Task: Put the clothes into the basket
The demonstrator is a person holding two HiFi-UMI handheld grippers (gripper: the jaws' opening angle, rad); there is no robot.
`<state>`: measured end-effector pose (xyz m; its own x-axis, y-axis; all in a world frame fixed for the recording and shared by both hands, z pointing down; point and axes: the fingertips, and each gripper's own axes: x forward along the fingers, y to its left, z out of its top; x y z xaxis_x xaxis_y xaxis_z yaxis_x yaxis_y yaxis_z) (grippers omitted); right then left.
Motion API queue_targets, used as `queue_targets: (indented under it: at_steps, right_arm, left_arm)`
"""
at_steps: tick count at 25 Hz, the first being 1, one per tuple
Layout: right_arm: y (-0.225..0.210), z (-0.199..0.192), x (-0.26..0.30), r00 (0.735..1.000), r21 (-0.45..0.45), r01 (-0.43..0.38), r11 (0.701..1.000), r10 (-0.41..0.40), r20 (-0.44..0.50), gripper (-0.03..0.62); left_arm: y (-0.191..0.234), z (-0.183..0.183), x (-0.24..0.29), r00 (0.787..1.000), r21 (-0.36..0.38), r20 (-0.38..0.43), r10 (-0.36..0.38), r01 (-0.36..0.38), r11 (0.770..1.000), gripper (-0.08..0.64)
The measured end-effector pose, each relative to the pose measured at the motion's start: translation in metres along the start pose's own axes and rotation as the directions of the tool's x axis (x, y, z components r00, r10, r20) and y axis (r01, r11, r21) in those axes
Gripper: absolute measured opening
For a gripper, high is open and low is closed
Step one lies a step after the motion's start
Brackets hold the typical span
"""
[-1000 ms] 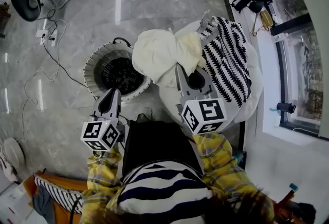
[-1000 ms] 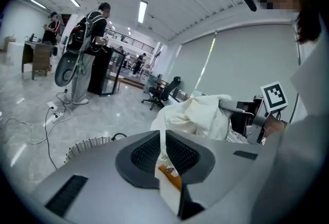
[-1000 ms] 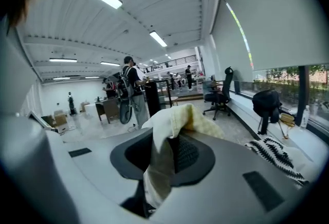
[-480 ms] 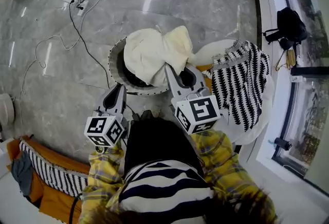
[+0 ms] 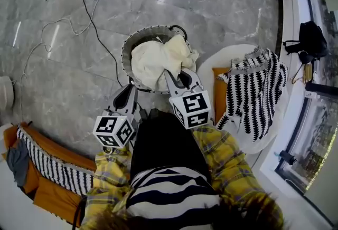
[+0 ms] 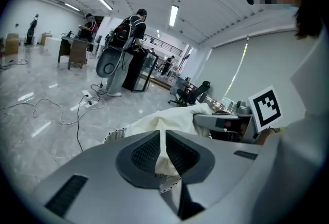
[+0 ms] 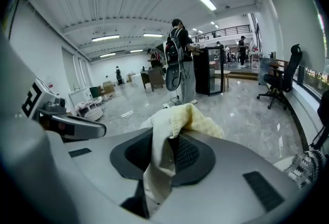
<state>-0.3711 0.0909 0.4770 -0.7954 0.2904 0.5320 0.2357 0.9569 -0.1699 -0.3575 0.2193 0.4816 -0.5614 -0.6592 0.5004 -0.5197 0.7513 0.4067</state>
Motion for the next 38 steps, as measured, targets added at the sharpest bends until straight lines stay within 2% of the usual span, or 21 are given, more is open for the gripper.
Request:
queue_targets:
  at_steps: [3, 6, 8, 11, 21, 27, 30, 33, 38]
  right_arm:
    - [0.003, -0.024, 0.016, 0.997, -0.022, -0.010, 1.000, 0.008, -0.076, 0.091]
    - [0.008, -0.050, 0.028, 0.983, -0.090, -0.009, 0.996, -0.007, -0.182, 0.099]
    - [0.008, -0.066, 0.033, 0.970, -0.151, 0.009, 0.989, -0.045, -0.239, 0.163]
    - [0.005, -0.066, 0.031, 0.974, -0.199, 0.042, 0.979, -0.084, -0.209, 0.222]
    - [0.000, -0.062, 0.008, 0.982, -0.114, 0.076, 0.991, -0.094, -0.166, 0.221]
    - [-0.012, -0.054, -0.021, 0.982, -0.032, 0.148, 0.988, -0.151, -0.112, 0.219]
    - [-0.024, -0.046, -0.044, 0.976, 0.019, 0.206, 0.978, -0.204, -0.072, 0.219]
    - [-0.041, -0.041, -0.076, 0.961, 0.087, 0.278, 0.957, -0.276, -0.033, 0.219]
    - [-0.074, -0.052, -0.145, 0.896, 0.177, 0.435, 0.883, -0.443, 0.006, 0.216]
  left_arm:
    - [0.003, -0.007, 0.003, 1.000, -0.005, -0.015, -0.004, 0.004, 1.000, 0.044]
    - [0.006, -0.011, 0.004, 1.000, -0.004, -0.025, -0.003, 0.003, 1.000, 0.044]
    - [0.009, -0.013, 0.004, 1.000, -0.004, -0.031, 0.001, -0.001, 1.000, 0.044]
    - [0.012, -0.014, 0.004, 1.000, -0.008, -0.029, 0.004, -0.005, 1.000, 0.044]
    - [0.000, -0.020, 0.002, 0.998, 0.004, -0.043, -0.037, 0.037, 0.999, 0.044]
    - [-0.024, -0.014, 0.013, 0.990, 0.047, -0.075, -0.116, 0.119, 0.992, 0.044]
    - [-0.047, -0.007, 0.021, 0.980, 0.084, -0.096, -0.173, 0.182, 0.980, 0.044]
    - [-0.079, -0.003, 0.032, 0.962, 0.136, -0.128, -0.243, 0.260, 0.956, 0.044]
    - [-0.145, -0.005, 0.050, 0.905, 0.207, -0.197, -0.377, 0.414, 0.886, 0.044]
